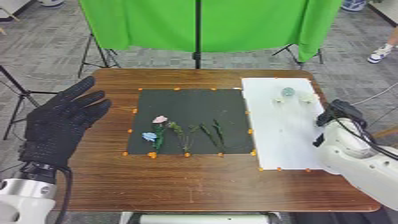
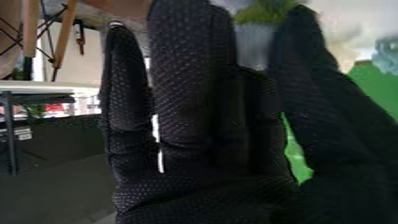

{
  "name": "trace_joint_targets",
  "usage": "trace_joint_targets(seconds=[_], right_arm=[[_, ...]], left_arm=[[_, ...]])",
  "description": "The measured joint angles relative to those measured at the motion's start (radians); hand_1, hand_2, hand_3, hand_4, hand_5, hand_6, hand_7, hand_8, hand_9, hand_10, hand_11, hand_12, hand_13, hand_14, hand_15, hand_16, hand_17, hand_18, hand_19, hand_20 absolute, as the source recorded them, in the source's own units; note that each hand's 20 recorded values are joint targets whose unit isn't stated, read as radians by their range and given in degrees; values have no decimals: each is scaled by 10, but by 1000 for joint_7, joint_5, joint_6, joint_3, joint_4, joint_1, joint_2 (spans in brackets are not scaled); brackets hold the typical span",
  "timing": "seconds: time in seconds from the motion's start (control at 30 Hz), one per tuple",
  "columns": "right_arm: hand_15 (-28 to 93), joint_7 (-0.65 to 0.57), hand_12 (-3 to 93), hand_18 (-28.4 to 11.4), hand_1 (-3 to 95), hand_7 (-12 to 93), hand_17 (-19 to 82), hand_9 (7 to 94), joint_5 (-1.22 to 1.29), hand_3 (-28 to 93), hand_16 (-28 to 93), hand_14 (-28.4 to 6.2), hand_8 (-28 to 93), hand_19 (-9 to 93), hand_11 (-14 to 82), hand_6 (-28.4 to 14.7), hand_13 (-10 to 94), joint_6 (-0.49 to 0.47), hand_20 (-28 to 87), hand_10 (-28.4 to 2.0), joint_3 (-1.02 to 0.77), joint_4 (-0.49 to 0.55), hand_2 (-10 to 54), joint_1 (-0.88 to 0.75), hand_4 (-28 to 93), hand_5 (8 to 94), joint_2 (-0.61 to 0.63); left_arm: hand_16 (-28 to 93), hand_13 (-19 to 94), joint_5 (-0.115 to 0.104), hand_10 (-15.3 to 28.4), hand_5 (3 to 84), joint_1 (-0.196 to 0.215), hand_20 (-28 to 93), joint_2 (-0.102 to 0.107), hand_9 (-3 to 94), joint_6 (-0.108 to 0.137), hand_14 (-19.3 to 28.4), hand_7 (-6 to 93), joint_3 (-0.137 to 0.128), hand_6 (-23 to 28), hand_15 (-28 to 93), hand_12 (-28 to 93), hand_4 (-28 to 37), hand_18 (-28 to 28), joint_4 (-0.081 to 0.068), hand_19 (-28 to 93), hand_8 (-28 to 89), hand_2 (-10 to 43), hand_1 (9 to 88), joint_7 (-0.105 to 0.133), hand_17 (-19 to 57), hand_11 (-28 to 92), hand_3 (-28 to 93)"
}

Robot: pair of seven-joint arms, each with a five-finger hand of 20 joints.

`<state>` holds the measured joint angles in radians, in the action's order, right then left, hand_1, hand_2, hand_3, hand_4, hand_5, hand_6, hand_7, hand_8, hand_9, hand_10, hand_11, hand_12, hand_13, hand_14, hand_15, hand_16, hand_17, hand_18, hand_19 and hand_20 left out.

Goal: Arrange flowers

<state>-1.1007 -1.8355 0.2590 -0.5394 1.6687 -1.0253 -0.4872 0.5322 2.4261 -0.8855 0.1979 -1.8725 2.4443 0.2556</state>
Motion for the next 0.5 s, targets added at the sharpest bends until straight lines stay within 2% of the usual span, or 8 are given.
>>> trace_joint_targets(seconds=[0.13,0.37,0.5], right_arm=[[451,11,260,-158,609,140,450,937,-21,550,208,-32,7,908,95,57,884,16,-96,-48,14,-11,-95,-2,-283,865,0],[478,19,252,-156,595,144,446,937,-128,582,218,-24,19,926,142,53,888,141,-84,-47,114,-12,-95,16,-283,875,4],[485,21,249,-156,588,145,444,937,-161,599,219,-22,22,929,154,51,890,168,-77,-47,133,6,-95,19,-283,879,4]], left_arm=[[-90,236,0,218,367,4,47,-1,322,0,284,153,0,104,496,109,-224,284,0,601,-97,72,236,2,-96,266,763],[-90,236,1,218,367,11,47,-8,322,-2,284,152,-10,104,496,109,-224,284,2,601,-96,73,236,3,-96,266,762],[-89,236,1,218,367,11,47,-8,322,-2,284,151,-14,105,497,109,-223,284,4,601,-96,72,236,3,-96,267,763]])
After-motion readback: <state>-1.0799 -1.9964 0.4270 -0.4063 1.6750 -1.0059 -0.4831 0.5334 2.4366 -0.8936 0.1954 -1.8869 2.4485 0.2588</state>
